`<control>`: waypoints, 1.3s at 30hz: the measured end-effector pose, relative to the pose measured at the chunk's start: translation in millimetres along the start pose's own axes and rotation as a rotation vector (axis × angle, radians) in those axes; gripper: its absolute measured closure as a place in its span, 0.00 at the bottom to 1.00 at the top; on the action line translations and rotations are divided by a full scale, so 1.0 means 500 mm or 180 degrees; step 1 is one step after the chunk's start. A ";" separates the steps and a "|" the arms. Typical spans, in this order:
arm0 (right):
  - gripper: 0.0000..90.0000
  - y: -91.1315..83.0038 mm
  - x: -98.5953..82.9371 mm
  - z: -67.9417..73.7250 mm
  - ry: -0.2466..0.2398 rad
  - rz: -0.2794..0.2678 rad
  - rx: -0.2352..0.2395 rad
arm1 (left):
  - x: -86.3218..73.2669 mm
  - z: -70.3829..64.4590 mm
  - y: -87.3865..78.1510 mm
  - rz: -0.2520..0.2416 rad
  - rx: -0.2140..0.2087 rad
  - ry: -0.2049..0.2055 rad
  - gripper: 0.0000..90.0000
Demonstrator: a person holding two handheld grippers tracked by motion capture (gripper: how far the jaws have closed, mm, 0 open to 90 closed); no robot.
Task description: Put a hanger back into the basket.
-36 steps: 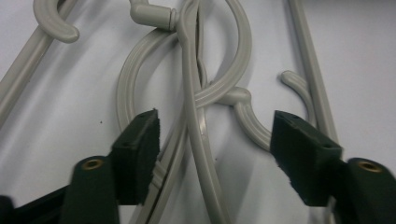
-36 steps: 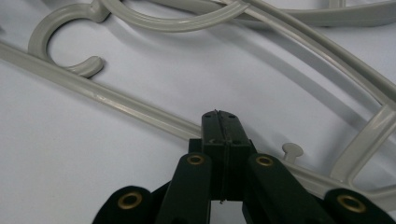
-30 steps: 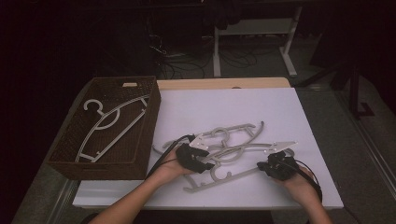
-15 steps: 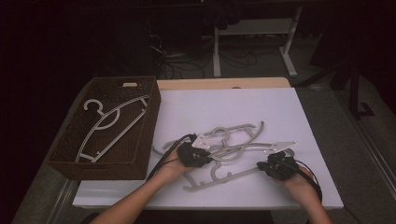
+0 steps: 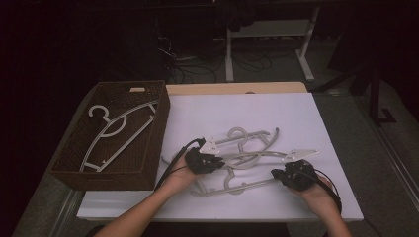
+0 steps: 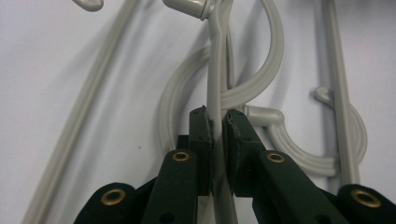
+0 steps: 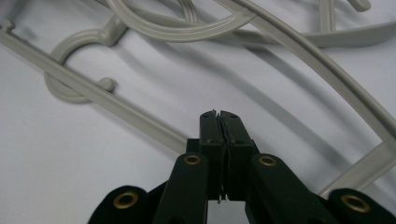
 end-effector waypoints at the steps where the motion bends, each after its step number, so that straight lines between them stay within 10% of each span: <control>1: 0.96 -0.002 0.001 0.000 0.0015 -0.0029 0.0005 | 0.001 0.000 -0.003 -0.0021 0.0002 -0.0009 0.92; 16: 0.60 -0.015 0.007 0.003 0.0128 -0.0310 0.0172 | 0.043 0.025 -0.122 -0.0331 0.0249 -0.0216 0.92; 29: 0.32 0.000 0.000 -0.008 0.0268 -0.0353 0.0099 | 0.101 0.056 -0.311 -0.0498 0.0512 -0.0205 0.92; 39: 0.14 0.011 -0.005 -0.011 0.0308 -0.0399 0.0049 | 0.070 0.089 -0.454 -0.0503 0.0893 -0.0231 0.92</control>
Point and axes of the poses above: each handheld gripper's, and its own axes: y roughly forward along the jaws, x roughly out of its top, z roughly to its left, the point moved 2 cm from there along y, roughly forward along the jaws, and after that the axes turned 11 degrees about -x, right-handed, at the moved point
